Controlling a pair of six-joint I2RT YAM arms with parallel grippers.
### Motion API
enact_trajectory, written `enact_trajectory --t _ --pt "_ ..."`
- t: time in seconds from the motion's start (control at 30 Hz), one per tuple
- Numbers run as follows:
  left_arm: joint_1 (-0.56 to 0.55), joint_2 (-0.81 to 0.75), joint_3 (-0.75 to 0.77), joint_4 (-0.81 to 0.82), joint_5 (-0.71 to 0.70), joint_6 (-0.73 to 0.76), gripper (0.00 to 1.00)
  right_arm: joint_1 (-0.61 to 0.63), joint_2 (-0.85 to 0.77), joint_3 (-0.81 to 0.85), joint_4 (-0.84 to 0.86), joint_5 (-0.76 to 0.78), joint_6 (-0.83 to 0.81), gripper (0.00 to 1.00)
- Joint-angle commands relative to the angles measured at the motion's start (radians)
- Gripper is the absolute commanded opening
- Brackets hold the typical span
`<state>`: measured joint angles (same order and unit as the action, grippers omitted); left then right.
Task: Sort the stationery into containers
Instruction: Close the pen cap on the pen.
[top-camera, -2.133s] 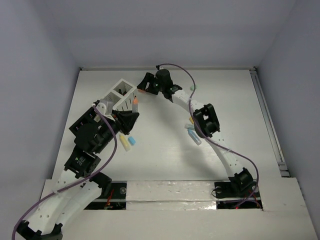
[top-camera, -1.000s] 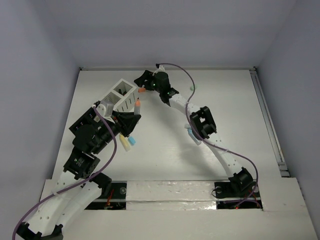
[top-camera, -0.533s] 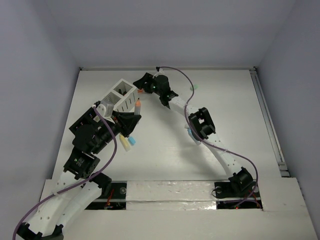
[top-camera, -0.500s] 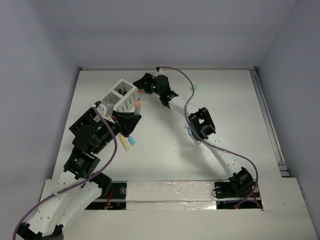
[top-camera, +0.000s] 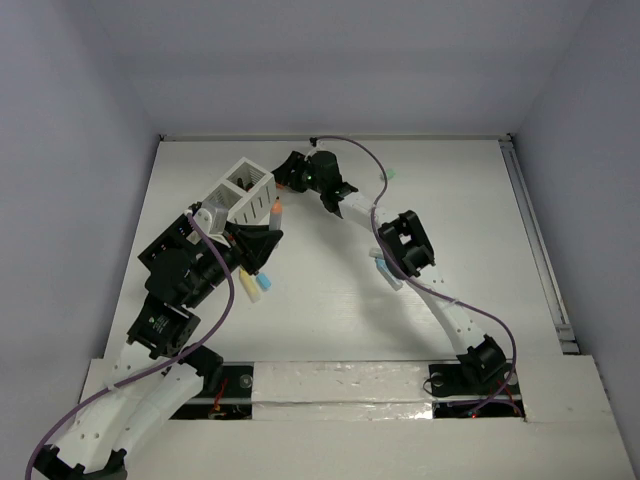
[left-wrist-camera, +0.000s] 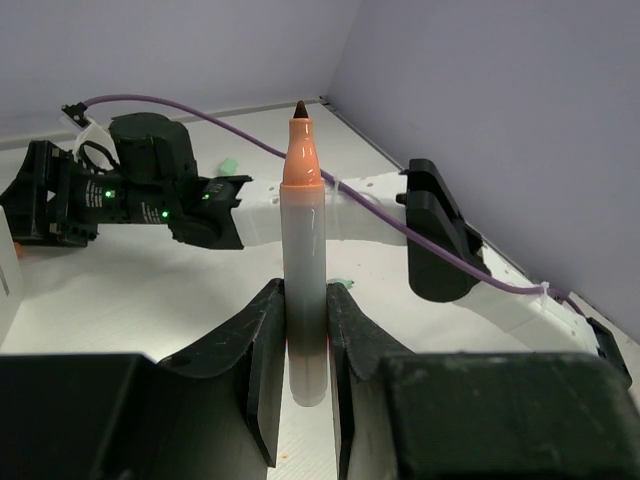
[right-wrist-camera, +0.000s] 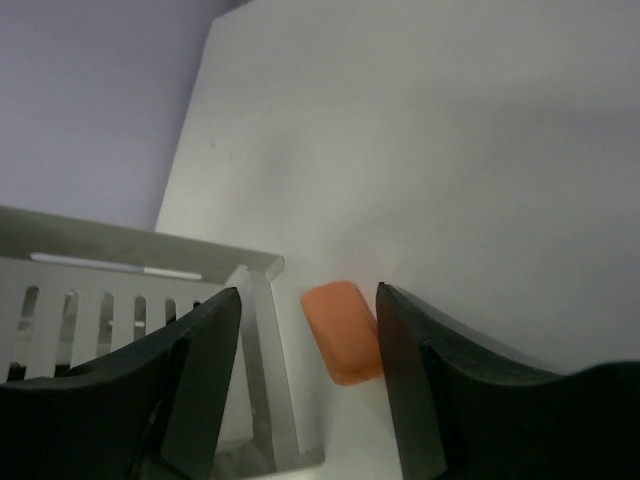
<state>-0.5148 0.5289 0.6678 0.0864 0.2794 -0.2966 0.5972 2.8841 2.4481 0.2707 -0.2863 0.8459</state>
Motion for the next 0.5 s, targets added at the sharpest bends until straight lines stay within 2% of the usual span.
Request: enact_trajectory --t 0.0,0.13,0.27,0.33,0.4,0.47 --pt "0.007 0.0 -0.004 0.067 0.014 -0.001 0.0 0.013 -0.109 -0.101 -0.034 -0.042 -0.037 0.6" --pt "0.007 0.0 -0.004 0.065 0.014 -0.001 0.0 0.013 -0.172 -0.198 -0.036 -0.066 -0.08 0.54" --pt "0.007 -0.001 -0.005 0.065 0.012 -0.001 0.0 0.013 -0.269 -0.372 0.039 -0.047 -0.105 0.51" --pt "0.007 -0.001 -0.005 0.067 0.012 -0.001 0.0 0.013 -0.302 -0.451 0.048 -0.031 -0.128 0.46" --pt "0.007 0.0 -0.005 0.067 0.014 0.001 0.0 0.013 -0.336 -0.484 0.041 -0.013 -0.158 0.45" --pt "0.007 0.003 -0.004 0.067 0.012 0.001 0.0 0.013 -0.35 -0.488 0.025 0.019 -0.177 0.5"
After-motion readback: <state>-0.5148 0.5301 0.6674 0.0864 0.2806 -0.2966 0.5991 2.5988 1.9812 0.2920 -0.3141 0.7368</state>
